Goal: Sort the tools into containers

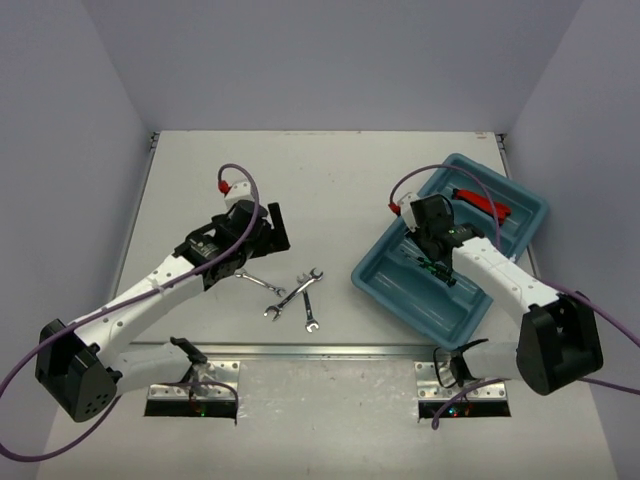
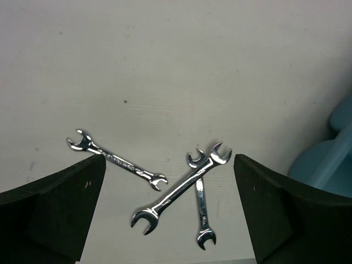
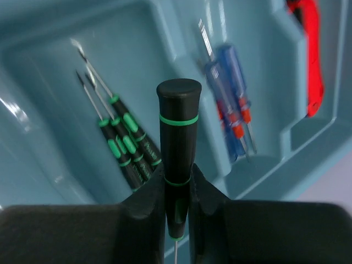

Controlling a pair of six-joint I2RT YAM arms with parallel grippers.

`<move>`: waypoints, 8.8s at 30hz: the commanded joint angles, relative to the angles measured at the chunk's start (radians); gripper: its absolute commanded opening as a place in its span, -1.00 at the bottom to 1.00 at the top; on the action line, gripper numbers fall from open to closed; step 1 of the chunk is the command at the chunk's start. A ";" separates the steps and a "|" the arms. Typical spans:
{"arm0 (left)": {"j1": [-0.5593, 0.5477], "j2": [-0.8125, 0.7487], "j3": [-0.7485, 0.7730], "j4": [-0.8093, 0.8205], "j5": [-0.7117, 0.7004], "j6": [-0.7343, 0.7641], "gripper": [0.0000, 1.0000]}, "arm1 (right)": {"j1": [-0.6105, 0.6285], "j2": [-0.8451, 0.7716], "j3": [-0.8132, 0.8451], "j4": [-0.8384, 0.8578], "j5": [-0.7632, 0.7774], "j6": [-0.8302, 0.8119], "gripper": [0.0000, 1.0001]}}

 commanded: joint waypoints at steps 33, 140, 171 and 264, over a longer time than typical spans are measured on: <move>-0.151 0.413 0.078 -0.014 0.273 0.209 0.55 | 0.275 -0.411 -0.103 0.082 -0.325 0.485 0.98; -0.082 0.073 0.067 0.276 0.484 0.003 -1.00 | 0.277 -0.372 -0.277 0.730 -0.849 0.827 0.76; -0.152 -0.143 0.100 0.217 -0.146 -0.064 1.00 | 0.336 -0.239 0.081 0.044 -0.368 0.448 -1.00; 0.170 0.094 -0.262 0.057 0.086 -0.397 -1.00 | 0.235 -0.376 -0.164 0.495 -0.862 0.820 0.98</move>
